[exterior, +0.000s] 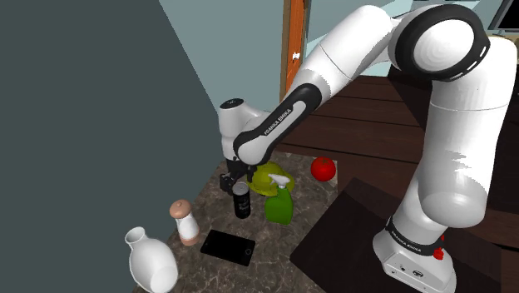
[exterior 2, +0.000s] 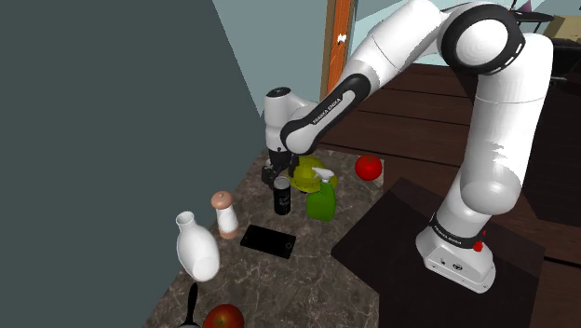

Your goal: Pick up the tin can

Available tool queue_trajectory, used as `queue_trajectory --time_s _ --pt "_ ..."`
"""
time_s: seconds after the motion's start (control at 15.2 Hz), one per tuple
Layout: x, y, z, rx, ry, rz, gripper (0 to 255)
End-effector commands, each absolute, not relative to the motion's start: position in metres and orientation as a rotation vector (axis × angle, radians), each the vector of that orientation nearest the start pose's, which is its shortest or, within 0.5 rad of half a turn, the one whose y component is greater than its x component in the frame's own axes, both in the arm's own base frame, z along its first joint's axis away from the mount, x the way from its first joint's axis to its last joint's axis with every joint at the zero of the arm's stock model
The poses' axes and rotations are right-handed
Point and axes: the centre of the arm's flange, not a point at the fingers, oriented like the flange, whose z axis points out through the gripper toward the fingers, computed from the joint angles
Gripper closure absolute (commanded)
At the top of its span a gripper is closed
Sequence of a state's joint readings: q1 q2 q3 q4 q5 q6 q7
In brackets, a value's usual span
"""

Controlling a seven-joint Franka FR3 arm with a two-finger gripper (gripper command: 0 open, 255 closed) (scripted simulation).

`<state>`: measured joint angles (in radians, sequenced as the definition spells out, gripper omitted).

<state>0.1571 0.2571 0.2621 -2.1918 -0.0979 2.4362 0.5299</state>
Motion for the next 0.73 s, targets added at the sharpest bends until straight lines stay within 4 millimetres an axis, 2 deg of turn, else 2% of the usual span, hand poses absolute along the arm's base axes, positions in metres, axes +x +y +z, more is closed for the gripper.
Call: queue_trajectory --time_s 0.0,0.2,0.26,0.66 --pt "0.5084 0.2264 0.2612 -3.139 0.07 0.003 0" --pt "0.5083 0.2264 0.2529 -3.139 0.07 0.003 0" --pt "0.508 0.2264 0.2532 -3.139 0.069 0.003 255" --pt "0.5086 0.2262 0.2527 -3.139 0.07 0.003 255"
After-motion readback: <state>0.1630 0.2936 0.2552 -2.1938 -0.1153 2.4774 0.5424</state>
